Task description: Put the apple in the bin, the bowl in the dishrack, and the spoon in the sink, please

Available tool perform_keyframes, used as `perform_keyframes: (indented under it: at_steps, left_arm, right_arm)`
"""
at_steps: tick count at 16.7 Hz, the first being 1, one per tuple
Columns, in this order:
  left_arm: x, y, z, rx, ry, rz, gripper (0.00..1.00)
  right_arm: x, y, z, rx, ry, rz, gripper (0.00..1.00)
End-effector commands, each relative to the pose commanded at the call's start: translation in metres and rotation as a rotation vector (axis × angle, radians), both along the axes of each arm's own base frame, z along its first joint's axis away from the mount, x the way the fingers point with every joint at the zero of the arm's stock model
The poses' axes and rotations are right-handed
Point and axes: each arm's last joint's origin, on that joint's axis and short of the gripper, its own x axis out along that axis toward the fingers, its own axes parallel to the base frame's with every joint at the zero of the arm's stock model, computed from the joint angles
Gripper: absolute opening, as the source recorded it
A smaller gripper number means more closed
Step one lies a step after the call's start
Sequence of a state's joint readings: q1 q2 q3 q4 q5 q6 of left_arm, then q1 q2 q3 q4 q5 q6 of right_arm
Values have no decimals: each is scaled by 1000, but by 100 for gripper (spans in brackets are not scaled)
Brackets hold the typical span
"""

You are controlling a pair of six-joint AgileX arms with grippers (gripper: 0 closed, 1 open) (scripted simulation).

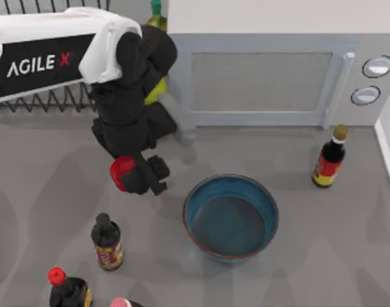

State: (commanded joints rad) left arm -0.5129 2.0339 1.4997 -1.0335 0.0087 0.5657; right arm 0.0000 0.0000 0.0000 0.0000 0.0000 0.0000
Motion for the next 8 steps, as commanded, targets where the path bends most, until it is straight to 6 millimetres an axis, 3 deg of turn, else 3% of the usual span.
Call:
perform_keyframes:
  at_steps: [3, 8]
  left_arm:
    - [2, 5, 25, -2, 4, 15, 0]
    - [12, 32, 50, -7, 54, 117, 0]
  right_arm:
    - [0, 0, 0, 0, 0, 0, 100]
    - [0, 0, 0, 0, 0, 0, 100]
